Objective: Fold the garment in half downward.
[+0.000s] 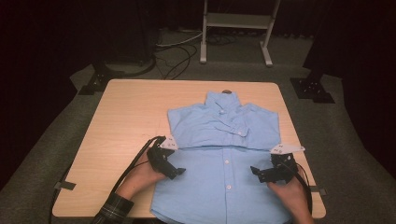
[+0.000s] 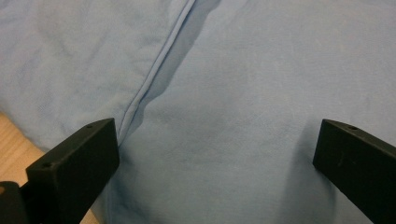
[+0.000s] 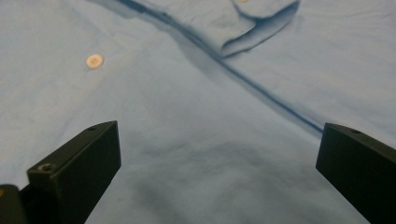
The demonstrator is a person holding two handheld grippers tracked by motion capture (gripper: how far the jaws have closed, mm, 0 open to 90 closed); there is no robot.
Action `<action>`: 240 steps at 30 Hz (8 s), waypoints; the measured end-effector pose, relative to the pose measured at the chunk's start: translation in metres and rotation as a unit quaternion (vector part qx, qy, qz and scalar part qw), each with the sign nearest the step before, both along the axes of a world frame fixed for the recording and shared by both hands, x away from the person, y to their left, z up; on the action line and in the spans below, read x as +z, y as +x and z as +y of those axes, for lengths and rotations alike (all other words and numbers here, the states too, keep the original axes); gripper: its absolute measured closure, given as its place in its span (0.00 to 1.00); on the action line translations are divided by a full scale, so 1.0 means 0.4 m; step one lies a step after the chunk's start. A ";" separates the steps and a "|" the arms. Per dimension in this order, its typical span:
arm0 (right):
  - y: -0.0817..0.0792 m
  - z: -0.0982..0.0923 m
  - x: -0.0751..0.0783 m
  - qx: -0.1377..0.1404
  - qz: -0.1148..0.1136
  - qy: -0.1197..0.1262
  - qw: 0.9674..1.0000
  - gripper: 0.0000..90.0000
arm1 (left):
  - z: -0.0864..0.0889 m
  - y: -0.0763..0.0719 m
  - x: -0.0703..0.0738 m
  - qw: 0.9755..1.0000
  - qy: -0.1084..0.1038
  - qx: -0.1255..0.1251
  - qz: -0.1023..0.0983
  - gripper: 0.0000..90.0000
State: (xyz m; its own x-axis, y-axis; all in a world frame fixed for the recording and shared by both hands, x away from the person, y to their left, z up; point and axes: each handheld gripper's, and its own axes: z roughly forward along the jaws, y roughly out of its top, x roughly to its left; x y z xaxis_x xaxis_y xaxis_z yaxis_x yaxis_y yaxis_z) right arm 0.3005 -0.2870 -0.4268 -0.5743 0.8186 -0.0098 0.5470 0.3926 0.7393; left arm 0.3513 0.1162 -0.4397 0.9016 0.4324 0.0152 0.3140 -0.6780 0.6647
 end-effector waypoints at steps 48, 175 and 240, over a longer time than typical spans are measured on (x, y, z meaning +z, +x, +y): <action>0.129 -0.076 -0.044 -0.032 0.039 -0.017 0.999 0.00 | -0.011 0.025 0.008 1.000 0.018 -0.007 0.012 0.00; -0.027 0.151 -0.044 0.083 0.037 -0.027 0.995 0.00 | 0.201 -0.095 0.017 0.996 0.039 0.077 0.021 0.00; -0.076 0.153 -0.046 0.093 0.033 -0.022 0.995 0.00 | 0.190 -0.138 0.016 0.998 0.025 0.062 0.022 0.00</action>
